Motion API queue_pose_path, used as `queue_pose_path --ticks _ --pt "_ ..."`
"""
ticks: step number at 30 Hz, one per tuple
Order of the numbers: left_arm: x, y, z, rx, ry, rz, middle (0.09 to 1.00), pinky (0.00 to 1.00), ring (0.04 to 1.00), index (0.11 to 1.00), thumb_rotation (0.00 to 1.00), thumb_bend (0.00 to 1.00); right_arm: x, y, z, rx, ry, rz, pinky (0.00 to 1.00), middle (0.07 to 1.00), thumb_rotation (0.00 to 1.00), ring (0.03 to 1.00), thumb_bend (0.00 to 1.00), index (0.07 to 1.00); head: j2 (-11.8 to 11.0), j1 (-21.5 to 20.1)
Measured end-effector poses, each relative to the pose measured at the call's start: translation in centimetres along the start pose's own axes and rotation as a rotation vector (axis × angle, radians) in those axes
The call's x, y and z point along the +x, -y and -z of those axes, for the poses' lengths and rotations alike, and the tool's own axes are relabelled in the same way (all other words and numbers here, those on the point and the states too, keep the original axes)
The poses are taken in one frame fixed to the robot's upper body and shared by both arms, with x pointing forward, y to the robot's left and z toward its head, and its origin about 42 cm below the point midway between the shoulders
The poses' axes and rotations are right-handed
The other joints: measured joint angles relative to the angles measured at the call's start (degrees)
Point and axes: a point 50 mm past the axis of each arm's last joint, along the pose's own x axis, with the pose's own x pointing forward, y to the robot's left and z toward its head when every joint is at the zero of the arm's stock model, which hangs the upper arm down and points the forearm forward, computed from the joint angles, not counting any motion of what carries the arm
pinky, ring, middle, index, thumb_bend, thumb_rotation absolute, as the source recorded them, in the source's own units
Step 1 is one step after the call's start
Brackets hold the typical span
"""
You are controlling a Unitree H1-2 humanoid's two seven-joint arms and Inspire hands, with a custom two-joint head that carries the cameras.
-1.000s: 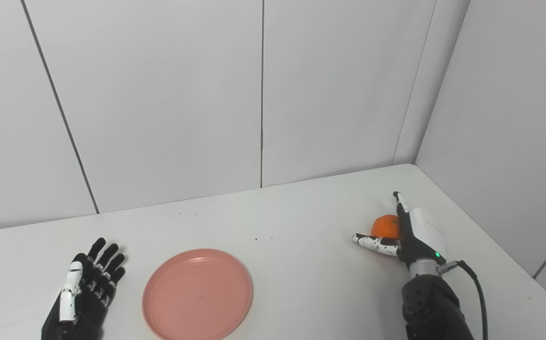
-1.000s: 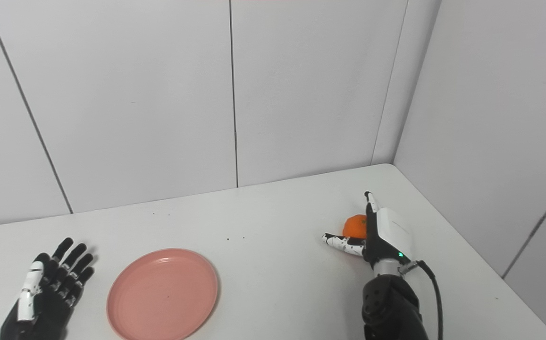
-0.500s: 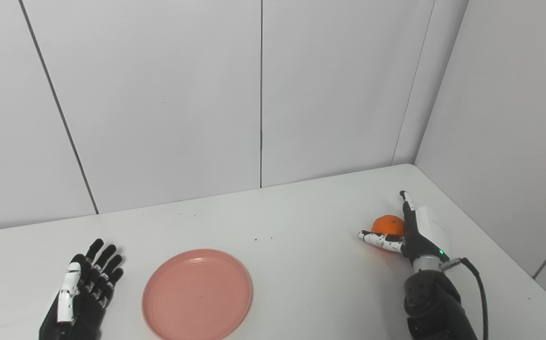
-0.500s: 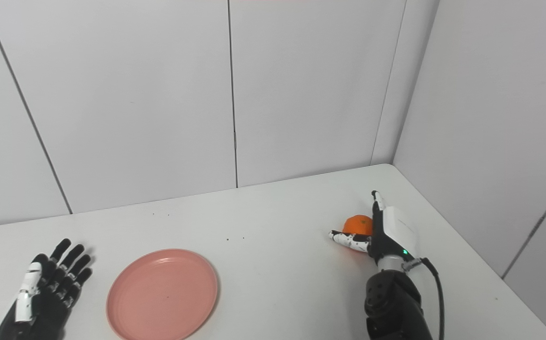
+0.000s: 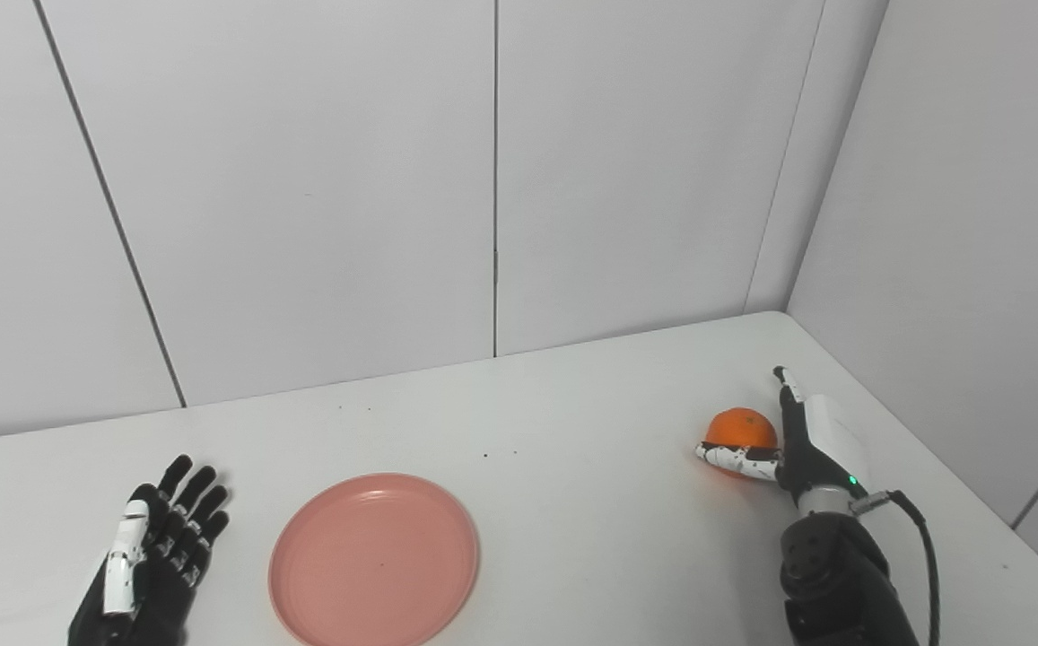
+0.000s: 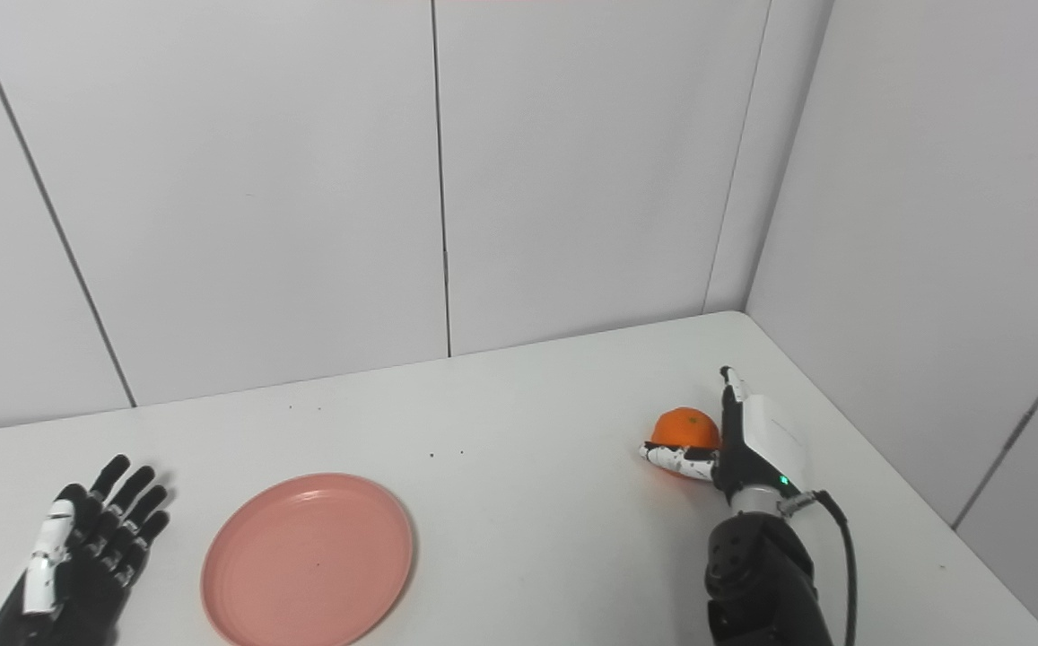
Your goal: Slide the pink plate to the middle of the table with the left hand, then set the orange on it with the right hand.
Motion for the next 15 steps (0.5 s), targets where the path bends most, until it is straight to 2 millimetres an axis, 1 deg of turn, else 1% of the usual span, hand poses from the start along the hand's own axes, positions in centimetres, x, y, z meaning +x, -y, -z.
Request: queue_pose_path --ticks 5,9,10,15 --pt "0.00 -0.02 -0.01 -0.001 -0.001 0.000 0.960 1.00 0.967 0.954 1.00 0.30 0.10 0.05 -0.11 -0.021 0.002 -0.003 0.63 0.841 0.41 0.784 0.95 0.885 0.00 0.00" --pt "-0.01 -0.02 -0.02 0.000 -0.002 0.000 0.959 0.99 0.965 0.952 1.00 0.30 0.12 -0.04 -0.30 -0.039 0.008 -0.011 0.66 0.833 0.42 0.798 0.95 0.872 0.18 0.18" --pt "-0.01 -0.03 -0.03 0.000 -0.002 0.000 0.958 0.99 0.964 0.949 1.00 0.30 0.11 -0.09 -0.34 -0.043 0.009 -0.014 0.64 0.823 0.43 0.785 0.95 0.864 0.18 0.18" --pt "-0.03 -0.03 -0.09 0.000 -0.006 0.000 0.951 0.99 0.957 0.944 1.00 0.30 0.16 -0.10 -0.56 -0.075 0.012 -0.020 0.62 0.818 0.45 0.777 0.95 0.846 0.35 0.44"
